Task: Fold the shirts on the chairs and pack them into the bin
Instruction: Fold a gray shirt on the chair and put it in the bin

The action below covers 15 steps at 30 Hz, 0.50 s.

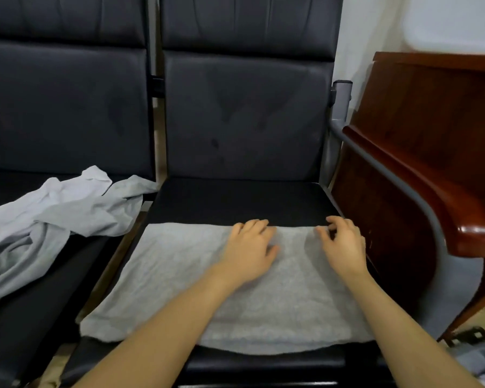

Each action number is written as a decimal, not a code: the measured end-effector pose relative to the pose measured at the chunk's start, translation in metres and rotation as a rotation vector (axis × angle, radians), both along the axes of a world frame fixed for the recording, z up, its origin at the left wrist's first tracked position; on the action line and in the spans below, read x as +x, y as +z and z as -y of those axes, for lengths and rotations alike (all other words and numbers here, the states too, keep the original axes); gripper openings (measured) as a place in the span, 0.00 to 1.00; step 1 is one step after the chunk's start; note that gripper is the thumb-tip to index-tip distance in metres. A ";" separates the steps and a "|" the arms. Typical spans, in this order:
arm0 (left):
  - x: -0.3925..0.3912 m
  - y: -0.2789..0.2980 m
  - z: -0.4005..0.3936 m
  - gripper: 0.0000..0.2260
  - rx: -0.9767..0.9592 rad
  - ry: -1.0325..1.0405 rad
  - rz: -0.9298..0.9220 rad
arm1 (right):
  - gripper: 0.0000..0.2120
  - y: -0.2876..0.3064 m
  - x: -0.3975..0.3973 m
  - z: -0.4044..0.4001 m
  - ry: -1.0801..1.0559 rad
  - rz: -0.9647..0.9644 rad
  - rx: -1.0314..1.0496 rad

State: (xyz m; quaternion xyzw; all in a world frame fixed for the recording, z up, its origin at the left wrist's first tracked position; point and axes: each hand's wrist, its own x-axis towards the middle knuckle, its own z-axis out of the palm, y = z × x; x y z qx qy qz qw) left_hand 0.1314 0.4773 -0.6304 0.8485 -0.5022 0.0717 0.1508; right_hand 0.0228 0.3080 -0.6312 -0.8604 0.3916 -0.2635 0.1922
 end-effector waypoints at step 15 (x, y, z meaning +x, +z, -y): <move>-0.005 -0.019 0.056 0.23 -0.037 -0.309 -0.074 | 0.10 -0.004 0.013 0.036 -0.066 0.390 0.022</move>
